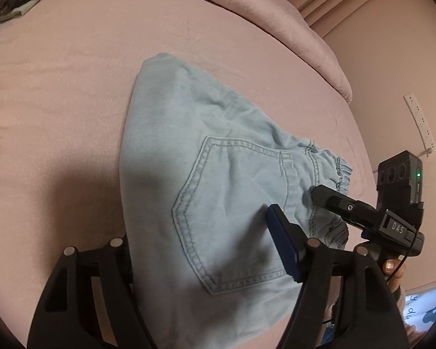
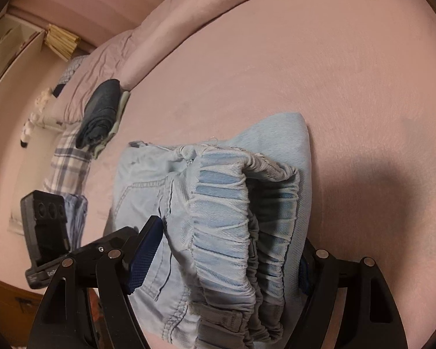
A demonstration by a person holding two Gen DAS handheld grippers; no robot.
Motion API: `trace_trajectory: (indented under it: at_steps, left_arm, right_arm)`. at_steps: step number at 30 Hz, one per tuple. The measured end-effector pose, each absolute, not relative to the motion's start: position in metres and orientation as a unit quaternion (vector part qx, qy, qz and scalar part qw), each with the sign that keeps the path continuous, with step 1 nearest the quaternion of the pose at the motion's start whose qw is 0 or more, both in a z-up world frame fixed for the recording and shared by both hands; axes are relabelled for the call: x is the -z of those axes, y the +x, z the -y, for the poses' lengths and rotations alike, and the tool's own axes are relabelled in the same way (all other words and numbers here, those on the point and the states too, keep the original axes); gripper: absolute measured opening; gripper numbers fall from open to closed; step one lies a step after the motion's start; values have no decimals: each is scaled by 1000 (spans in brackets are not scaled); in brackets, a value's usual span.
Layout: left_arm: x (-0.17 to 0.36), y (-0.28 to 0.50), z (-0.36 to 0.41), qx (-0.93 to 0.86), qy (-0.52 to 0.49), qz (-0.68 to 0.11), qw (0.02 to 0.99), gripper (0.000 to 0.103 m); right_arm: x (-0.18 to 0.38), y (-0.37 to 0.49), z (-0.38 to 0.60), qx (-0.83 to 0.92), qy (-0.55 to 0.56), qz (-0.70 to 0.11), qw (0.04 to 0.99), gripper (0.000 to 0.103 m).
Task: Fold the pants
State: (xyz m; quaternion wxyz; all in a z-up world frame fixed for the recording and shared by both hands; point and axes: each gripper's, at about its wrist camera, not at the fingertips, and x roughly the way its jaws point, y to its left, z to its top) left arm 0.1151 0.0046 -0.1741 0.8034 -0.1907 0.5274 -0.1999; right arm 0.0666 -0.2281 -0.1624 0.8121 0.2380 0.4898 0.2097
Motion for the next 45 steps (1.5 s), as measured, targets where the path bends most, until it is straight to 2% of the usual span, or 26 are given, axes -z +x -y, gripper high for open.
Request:
trace_trajectory:
  at_steps: [7, 17, 21, 24, 33, 36, 45]
  left_arm:
    - [170, 111, -7, 200, -187, -518, 810, 56]
    - [161, 107, 2, 206, -185, -504, 818, 53]
    - [155, 106, 1, 211, -184, -497, 821, 48]
    - [151, 104, 1, 213, -181, -493, 824, 46]
    - [140, 92, -3, 225, -177, -480, 829, 46]
    - [138, 92, -1, 226, -174, -477, 831, 43]
    - [128, 90, 1, 232, -173, -465, 837, 43]
  right_arm:
    - [149, 59, 216, -199, 197, -479, 832, 79]
    - [137, 47, 213, -211, 191, -462, 840, 78]
    - [136, 44, 218, -214, 199, -456, 840, 72]
    - [134, 42, 220, -209, 192, -453, 845, 59]
    - [127, 36, 219, -212, 185, -443, 851, 53]
    - [126, 34, 219, -213, 184, -440, 853, 53]
    - [121, 33, 218, -222, 179, -428, 858, 42]
